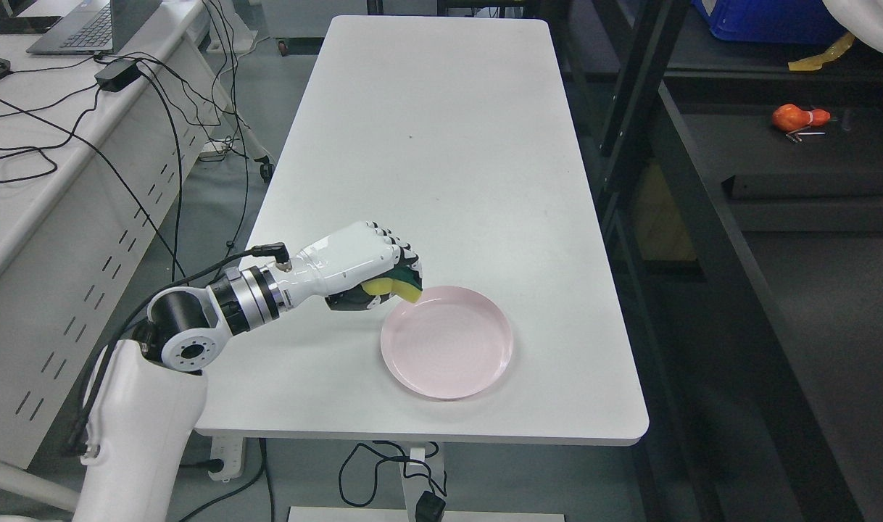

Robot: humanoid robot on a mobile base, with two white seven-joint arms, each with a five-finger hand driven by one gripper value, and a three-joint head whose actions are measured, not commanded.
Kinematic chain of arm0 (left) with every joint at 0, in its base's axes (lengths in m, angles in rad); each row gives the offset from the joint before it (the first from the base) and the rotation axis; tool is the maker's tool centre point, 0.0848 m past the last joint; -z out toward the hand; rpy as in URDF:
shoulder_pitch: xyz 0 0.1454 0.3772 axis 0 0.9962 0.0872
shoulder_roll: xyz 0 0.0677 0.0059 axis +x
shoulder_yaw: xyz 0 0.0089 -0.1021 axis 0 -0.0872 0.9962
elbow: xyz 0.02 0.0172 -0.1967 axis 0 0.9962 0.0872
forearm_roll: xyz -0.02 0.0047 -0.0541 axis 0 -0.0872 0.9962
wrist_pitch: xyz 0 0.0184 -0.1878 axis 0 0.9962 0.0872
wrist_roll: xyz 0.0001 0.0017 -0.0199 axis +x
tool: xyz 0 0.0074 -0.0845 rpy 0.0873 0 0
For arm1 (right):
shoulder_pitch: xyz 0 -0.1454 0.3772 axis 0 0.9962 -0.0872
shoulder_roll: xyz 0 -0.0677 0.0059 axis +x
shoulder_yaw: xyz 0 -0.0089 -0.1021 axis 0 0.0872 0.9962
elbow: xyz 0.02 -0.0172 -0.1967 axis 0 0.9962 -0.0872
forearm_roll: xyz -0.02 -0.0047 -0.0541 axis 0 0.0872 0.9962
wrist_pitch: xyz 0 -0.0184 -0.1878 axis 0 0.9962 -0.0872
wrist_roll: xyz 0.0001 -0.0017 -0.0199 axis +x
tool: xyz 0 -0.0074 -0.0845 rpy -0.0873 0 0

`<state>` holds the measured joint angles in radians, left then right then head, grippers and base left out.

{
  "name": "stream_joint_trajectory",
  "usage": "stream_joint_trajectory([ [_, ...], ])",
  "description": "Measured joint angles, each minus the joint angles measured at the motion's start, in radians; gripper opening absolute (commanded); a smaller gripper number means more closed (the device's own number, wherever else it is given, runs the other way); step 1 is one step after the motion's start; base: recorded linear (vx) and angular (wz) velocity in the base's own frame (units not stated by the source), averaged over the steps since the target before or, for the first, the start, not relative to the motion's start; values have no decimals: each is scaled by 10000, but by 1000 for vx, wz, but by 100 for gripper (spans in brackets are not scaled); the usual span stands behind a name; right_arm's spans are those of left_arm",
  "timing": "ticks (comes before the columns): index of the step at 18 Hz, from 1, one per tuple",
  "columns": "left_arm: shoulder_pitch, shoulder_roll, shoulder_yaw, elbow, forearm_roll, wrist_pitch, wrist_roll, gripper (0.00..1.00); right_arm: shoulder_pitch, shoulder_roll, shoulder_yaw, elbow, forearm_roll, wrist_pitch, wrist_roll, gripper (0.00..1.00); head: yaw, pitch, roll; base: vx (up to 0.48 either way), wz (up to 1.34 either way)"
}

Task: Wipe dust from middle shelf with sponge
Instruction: 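Close the left hand on the green-yellow sponge and lift it, then hold the sponge in the left hand while turning toward the shelves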

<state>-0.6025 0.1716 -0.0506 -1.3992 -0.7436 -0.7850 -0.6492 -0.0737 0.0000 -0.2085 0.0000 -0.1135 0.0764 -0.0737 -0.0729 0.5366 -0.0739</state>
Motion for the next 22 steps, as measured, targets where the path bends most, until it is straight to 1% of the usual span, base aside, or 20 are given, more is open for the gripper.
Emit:
stream_joint_trajectory([
  [5,438,-59,664,-373,611,0,-25,0,-1,0,0,0,0,0,0,100,0,0,0,0,0],
  [12,697,-206,1306,-672,885,0,-28,0,0,0,0,0,0,0,0,100,0,0,0,-30,-25],
  [16,754,-317,1538,-801,939,0,-30,0,-1,0,0,0,0,0,0,100,0,0,0,-100,-122],
  [22,895,-410,1748,-912,965,0,-30,0,1,0,0,0,0,0,0,100,0,0,0,-189,-183],
])
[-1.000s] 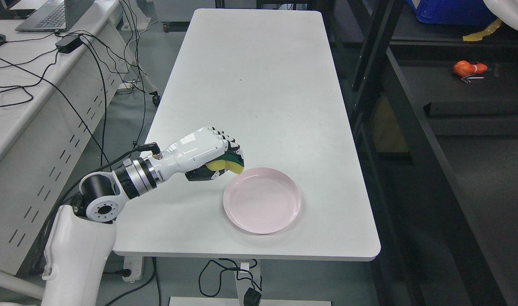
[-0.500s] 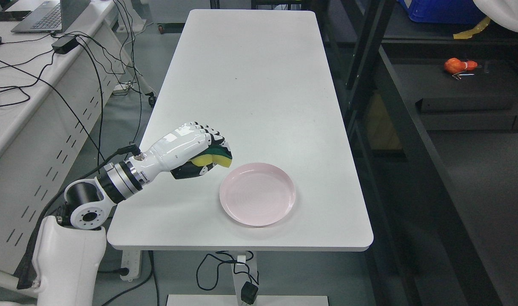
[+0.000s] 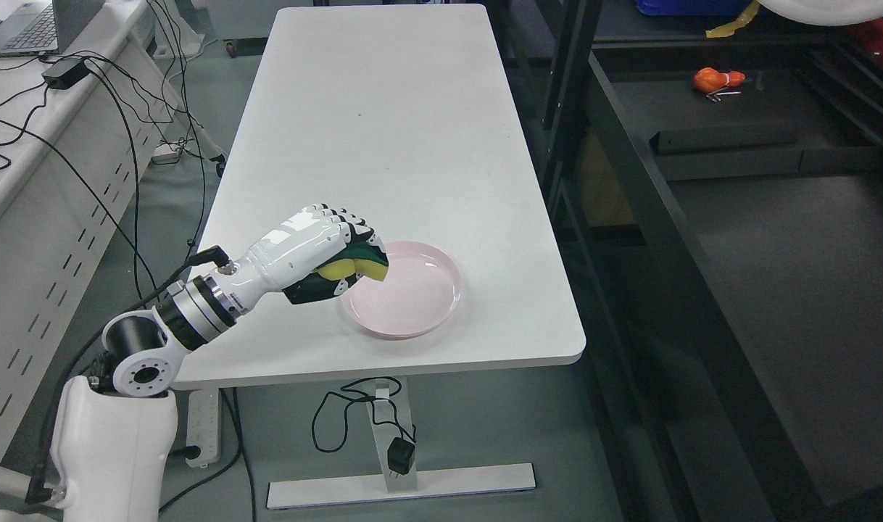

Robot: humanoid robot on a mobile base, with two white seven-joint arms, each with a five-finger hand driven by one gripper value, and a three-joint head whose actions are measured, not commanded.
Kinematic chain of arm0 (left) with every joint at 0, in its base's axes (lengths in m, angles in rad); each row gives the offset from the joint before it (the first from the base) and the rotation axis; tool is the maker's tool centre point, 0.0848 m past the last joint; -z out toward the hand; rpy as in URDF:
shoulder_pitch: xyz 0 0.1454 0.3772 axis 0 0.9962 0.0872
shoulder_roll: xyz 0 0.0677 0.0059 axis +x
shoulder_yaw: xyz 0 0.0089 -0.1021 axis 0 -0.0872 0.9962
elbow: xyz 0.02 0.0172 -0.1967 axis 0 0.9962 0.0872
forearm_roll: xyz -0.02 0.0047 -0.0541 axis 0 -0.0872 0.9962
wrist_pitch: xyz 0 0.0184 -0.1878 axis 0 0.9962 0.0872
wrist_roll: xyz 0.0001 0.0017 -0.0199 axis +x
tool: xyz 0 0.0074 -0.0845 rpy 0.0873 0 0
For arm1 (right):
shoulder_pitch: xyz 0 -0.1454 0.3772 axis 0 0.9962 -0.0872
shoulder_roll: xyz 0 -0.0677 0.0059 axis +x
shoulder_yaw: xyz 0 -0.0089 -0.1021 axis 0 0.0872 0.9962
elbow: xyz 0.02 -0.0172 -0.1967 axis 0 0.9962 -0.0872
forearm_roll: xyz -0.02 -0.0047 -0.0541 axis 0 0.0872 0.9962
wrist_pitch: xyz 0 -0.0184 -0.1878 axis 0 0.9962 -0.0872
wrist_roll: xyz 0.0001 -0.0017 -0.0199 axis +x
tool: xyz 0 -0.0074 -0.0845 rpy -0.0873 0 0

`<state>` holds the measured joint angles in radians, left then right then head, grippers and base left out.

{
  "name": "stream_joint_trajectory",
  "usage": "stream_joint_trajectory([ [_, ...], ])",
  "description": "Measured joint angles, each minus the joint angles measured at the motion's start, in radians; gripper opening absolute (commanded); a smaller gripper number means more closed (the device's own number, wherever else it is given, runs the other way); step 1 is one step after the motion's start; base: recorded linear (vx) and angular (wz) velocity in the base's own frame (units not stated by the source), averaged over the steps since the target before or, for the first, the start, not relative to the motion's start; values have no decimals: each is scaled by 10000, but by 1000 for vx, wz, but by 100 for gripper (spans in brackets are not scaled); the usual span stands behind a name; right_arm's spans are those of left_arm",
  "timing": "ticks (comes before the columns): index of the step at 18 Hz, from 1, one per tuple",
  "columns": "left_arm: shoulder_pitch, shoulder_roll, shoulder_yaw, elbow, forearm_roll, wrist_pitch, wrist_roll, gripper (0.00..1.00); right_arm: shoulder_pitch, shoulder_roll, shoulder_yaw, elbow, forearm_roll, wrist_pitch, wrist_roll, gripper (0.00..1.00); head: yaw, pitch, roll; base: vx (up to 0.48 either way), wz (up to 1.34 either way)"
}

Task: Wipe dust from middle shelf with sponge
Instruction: 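Hold the sponge in the left hand while turning toward the shelves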

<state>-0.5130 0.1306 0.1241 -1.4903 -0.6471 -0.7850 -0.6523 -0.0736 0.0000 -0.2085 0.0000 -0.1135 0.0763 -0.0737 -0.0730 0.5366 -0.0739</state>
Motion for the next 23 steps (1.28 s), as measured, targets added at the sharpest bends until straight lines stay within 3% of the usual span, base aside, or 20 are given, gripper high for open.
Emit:
stream_joint_trajectory([
  [23,-129,-346,349,-91,26,0,-15,0,0,0,0,0,0,0,0,100,0,0,0,-213,-366],
])
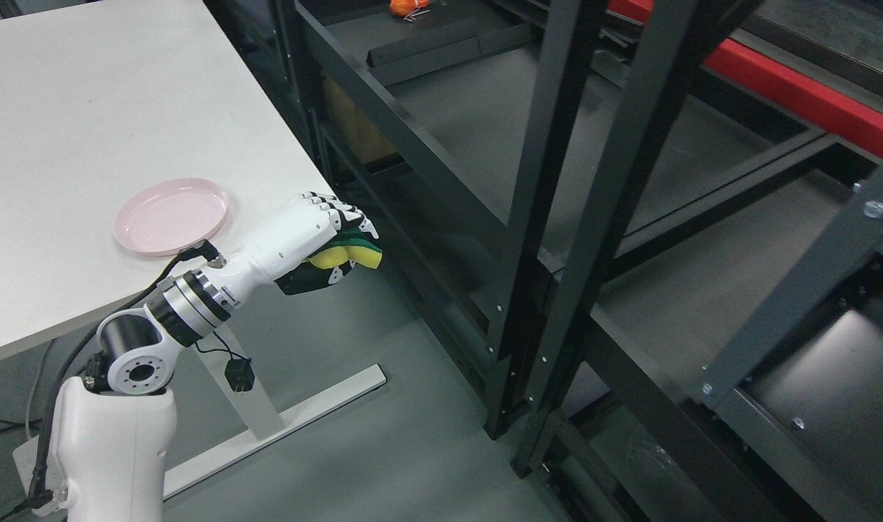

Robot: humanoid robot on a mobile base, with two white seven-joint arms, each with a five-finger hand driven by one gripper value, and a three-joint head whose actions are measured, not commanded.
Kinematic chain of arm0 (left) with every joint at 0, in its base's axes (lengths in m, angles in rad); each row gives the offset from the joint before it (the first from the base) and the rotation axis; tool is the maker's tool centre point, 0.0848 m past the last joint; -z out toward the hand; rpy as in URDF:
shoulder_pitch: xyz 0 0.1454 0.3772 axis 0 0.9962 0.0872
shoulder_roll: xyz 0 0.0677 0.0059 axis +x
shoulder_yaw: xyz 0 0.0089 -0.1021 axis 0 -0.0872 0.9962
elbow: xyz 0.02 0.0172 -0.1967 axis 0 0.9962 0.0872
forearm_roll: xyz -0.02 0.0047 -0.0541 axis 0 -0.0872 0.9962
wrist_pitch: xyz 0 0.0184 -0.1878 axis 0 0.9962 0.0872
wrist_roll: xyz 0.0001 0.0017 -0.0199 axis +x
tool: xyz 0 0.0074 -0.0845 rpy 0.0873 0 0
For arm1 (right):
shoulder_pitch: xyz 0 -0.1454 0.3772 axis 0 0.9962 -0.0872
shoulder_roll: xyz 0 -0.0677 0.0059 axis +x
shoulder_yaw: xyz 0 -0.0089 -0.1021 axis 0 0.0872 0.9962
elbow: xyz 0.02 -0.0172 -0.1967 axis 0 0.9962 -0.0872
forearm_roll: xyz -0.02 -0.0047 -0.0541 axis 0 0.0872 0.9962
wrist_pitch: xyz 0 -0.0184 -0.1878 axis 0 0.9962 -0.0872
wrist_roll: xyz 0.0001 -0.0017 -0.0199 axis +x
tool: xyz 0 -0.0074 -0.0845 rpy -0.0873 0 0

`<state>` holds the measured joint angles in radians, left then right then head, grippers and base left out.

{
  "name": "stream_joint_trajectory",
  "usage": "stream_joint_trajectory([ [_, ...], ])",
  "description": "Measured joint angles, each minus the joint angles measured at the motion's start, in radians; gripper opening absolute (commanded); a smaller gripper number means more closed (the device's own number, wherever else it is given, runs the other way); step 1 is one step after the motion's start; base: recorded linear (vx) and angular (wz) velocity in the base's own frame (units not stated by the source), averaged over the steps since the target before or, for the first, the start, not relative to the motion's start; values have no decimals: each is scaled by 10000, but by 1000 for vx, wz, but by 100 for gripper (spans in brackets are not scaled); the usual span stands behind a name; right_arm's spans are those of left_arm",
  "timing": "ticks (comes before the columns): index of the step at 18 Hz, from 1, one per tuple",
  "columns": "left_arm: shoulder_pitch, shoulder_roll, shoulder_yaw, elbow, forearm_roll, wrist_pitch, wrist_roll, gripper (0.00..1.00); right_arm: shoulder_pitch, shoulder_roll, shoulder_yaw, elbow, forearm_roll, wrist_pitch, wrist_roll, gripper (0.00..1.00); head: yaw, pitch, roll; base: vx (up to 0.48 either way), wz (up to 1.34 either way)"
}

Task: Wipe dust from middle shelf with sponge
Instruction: 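Hold the sponge in the left hand while turning toward the shelves, then extend the left hand with the sponge onto the middle shelf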

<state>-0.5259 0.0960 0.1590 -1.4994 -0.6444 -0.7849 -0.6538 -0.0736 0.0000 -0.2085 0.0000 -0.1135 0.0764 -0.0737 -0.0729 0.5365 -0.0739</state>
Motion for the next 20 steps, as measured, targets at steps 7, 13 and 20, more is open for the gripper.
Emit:
stream_joint_trajectory([
  [7,-72,-496,-821,0,98,0,-8,1,1,0,0,0,0,0,0,100,0,0,0,-182,-485],
  [13,-659,-718,-2673,-5,336,0,20,1,1,0,0,0,0,0,0,100,0,0,0,-148,-514],
  [20,-2677,-844,-4905,4,809,-3,516,2,0,0,1,0,0,0,0,100,0,-2,0,-98,-504],
])
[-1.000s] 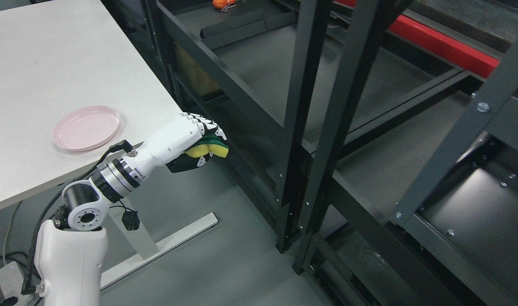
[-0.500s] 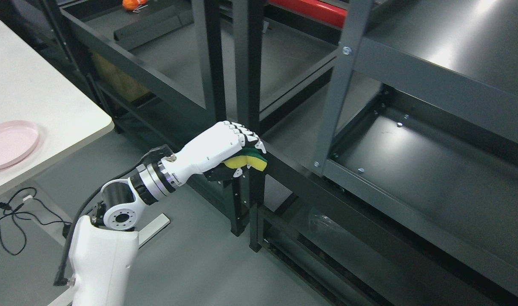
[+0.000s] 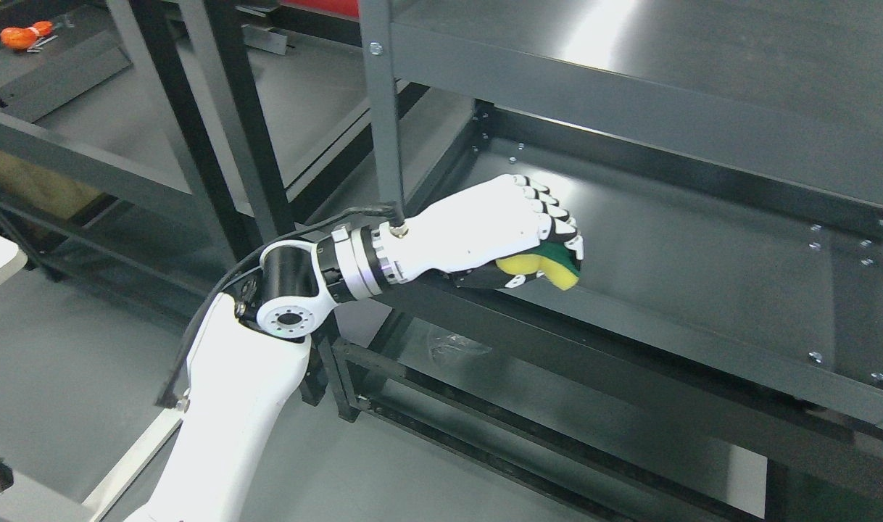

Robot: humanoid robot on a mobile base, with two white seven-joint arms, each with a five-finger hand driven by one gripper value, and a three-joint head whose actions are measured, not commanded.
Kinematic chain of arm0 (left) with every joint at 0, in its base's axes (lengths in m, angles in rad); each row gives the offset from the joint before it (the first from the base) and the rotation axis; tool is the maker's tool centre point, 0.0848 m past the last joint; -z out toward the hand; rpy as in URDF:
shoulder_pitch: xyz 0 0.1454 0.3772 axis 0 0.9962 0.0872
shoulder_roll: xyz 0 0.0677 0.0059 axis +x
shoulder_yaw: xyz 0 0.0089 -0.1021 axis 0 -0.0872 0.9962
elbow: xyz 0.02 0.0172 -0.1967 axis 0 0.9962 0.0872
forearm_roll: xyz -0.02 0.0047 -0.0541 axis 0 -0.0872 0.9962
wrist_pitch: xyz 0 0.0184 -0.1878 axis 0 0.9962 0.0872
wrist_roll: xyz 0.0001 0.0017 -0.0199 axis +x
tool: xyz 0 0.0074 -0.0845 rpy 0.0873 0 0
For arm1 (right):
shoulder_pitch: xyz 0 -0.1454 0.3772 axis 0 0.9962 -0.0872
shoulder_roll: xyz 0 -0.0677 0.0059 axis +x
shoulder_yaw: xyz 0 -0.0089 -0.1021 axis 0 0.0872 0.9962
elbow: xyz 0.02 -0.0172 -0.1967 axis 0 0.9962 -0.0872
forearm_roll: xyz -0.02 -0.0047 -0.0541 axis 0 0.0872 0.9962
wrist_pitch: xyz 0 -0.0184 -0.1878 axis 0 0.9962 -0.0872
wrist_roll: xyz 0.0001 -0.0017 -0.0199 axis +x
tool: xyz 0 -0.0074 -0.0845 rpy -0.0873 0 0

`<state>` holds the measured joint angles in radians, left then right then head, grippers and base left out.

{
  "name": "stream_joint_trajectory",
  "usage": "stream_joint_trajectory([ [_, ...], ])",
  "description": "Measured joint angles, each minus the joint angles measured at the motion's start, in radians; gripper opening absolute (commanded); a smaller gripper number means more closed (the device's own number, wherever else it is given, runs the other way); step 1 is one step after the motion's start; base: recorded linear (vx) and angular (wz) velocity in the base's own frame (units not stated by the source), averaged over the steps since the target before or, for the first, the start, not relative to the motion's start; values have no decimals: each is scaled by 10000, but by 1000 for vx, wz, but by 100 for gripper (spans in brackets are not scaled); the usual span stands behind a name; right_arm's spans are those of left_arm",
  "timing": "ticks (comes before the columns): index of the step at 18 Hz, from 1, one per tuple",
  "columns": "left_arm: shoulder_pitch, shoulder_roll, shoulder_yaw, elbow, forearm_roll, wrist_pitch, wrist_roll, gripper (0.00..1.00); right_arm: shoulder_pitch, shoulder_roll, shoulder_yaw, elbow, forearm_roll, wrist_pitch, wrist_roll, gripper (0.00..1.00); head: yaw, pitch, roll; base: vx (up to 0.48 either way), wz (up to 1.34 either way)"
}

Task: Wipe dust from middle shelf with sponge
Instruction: 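Extend the left hand with the sponge onto the middle shelf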

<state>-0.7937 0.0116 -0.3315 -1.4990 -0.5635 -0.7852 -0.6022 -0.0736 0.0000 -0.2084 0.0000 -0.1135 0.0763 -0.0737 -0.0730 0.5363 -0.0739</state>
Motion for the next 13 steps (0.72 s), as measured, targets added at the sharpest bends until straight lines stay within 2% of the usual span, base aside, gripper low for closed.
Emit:
stream_joint_trajectory([
  [7,-1898,-59,-2119,-50,427,-7,378,2,3,0,0,0,0,0,0,100,0,-2,0,-64,-484],
  [13,-3805,-86,-2580,108,440,-12,849,1,3,0,0,0,0,0,0,100,0,-4,0,-10,-402],
])
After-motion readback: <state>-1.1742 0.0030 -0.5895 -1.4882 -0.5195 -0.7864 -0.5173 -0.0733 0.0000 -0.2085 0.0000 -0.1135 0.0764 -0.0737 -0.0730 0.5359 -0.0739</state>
